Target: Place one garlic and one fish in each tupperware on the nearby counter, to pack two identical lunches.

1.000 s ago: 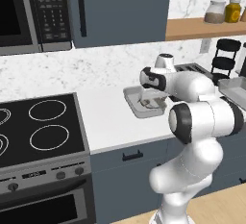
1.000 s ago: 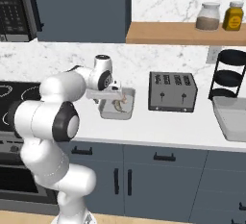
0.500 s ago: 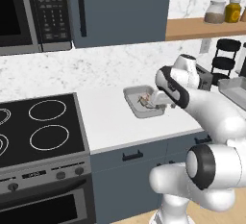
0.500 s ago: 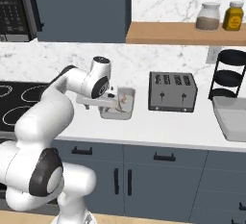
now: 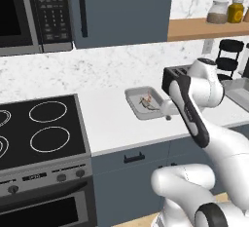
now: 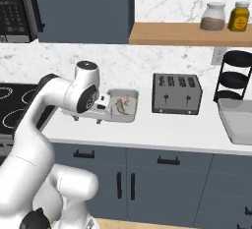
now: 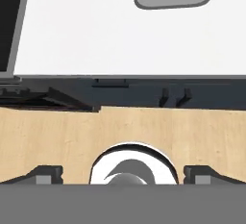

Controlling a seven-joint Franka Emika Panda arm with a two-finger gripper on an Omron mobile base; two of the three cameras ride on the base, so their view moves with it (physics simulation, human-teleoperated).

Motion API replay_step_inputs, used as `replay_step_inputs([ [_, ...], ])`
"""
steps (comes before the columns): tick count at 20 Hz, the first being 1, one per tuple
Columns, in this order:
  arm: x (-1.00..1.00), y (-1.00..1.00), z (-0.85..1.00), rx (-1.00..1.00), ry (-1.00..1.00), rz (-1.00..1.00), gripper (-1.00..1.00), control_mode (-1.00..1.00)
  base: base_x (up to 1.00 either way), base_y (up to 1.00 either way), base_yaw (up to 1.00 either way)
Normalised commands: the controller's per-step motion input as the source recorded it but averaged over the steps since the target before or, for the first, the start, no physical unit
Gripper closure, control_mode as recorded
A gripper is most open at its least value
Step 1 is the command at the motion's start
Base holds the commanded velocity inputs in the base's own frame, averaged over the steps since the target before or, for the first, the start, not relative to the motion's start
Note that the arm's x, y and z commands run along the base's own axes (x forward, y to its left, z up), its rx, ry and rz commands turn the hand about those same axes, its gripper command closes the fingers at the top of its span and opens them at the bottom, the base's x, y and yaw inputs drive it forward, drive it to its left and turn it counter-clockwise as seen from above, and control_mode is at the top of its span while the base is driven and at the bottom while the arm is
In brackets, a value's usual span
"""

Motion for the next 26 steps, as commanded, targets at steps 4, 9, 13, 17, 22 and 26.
replay_step_inputs([
  [4,-0.85,0.17,0.53,0.0,0.0,-0.09,-1.0,-1.0,0.0,0.0,0.0],
  [9,-0.59,0.07,0.45,0.02,0.0,0.0,-1.0,-1.0,0.0,0.0,0.0],
  [13,-0.51,0.0,0.35,0.01,0.0,0.0,-1.0,-1.0,0.0,0.0,0.0],
  [17,-0.33,0.0,0.27,0.0,0.0,0.0,-1.0,-1.0,0.0,0.0,0.0],
  [22,-0.38,0.09,0.27,0.0,-0.01,0.0,-1.0,-1.0,0.0,0.0,0.0],
  [26,-0.49,0.13,0.09,0.0,-0.07,0.0,-1.0,-1.0,0.0,0.0,0.0],
])
